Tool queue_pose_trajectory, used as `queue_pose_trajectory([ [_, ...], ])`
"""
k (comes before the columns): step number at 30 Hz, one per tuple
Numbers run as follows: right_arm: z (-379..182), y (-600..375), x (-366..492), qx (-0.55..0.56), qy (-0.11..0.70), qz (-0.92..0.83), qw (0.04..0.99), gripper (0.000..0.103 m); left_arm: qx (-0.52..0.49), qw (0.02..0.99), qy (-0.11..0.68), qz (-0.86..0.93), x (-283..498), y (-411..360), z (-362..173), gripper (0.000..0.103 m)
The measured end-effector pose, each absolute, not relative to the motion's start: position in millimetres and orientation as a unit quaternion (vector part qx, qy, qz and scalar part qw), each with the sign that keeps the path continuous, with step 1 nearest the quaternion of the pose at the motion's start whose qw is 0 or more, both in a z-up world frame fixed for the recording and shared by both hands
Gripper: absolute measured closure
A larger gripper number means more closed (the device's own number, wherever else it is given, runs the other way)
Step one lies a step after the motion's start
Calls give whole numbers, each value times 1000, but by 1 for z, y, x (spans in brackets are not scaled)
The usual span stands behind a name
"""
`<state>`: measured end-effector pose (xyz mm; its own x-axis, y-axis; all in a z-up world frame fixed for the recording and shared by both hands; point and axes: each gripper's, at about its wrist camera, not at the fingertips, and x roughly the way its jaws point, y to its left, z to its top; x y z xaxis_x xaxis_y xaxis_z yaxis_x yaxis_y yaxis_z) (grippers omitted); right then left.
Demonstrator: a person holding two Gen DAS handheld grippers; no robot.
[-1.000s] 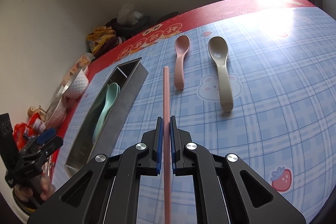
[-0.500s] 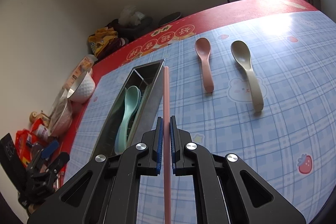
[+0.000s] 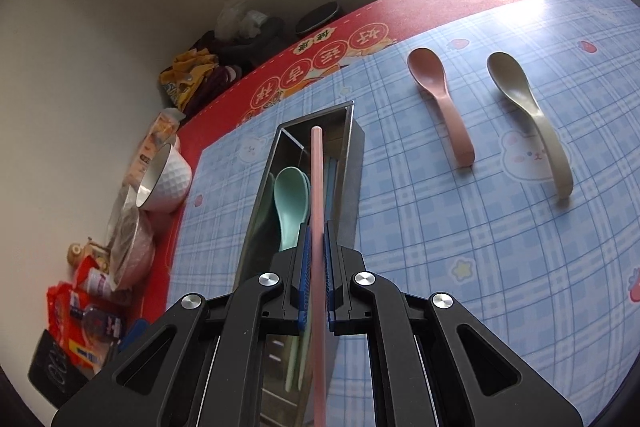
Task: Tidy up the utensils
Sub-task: 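Lower the second pink chopstick into the steel tray and open the right tool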
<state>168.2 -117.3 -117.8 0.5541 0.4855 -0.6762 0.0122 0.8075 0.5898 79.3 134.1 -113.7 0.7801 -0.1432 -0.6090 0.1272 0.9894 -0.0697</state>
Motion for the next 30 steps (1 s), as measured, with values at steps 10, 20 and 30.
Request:
queue_pose_trajectory([
  [10,-132,-97,183,318,472,100,816,97,-25,940,331,-74,79,144,-122,6],
  [20,-143,-98,188,327,484,85,807,97,-34,939,332,-83,81,144,-122,6],
  [30,-150,-97,190,326,494,86,802,96,-30,936,340,-90,84,137,-125,6],
])
